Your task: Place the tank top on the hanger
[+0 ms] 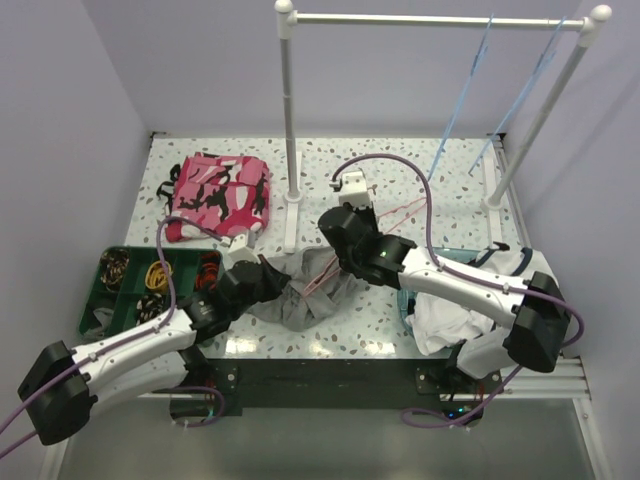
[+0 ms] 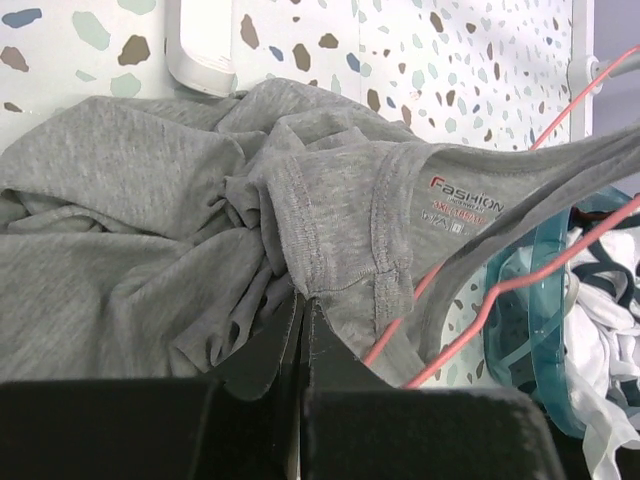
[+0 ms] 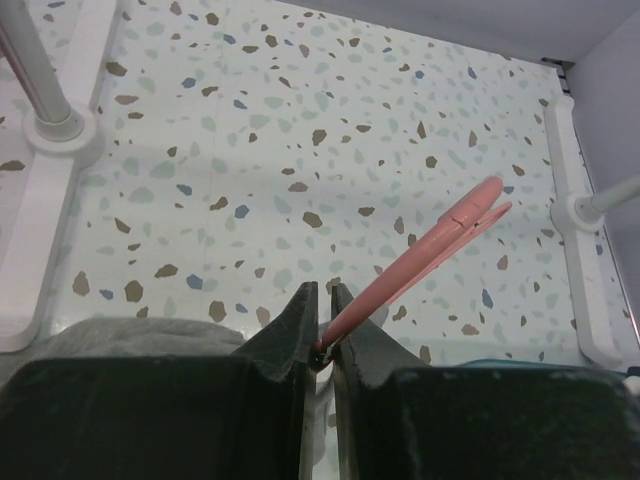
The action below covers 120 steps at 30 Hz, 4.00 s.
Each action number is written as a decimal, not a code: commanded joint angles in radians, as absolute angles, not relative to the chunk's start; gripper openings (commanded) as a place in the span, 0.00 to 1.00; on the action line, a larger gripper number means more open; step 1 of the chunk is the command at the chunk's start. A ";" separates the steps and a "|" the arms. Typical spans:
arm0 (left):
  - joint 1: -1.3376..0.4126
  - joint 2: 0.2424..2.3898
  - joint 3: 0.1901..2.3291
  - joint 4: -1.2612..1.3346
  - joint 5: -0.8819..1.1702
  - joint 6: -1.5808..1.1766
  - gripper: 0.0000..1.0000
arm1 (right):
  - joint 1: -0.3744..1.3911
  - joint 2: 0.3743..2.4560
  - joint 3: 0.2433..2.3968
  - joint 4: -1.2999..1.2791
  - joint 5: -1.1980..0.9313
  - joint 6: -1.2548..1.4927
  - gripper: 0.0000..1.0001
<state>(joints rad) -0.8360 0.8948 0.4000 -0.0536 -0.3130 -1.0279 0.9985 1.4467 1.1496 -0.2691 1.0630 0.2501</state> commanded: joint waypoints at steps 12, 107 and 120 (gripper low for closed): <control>-0.830 0.756 0.406 -0.136 -0.264 -0.947 0.00 | 0.904 1.489 1.285 -0.319 1.146 0.348 0.00; -0.851 1.026 1.020 -0.281 -0.126 -0.258 0.00 | 1.025 1.511 1.667 -0.519 0.983 0.298 0.20; -0.865 1.029 1.054 -0.232 -0.224 -0.328 0.00 | 1.025 1.241 1.410 -0.404 0.730 0.281 0.99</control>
<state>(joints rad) -0.8604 1.0473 1.0107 -0.3412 -0.1574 -0.2897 1.0210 1.3594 1.4868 -0.4706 0.8318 0.2729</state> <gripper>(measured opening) 0.090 0.978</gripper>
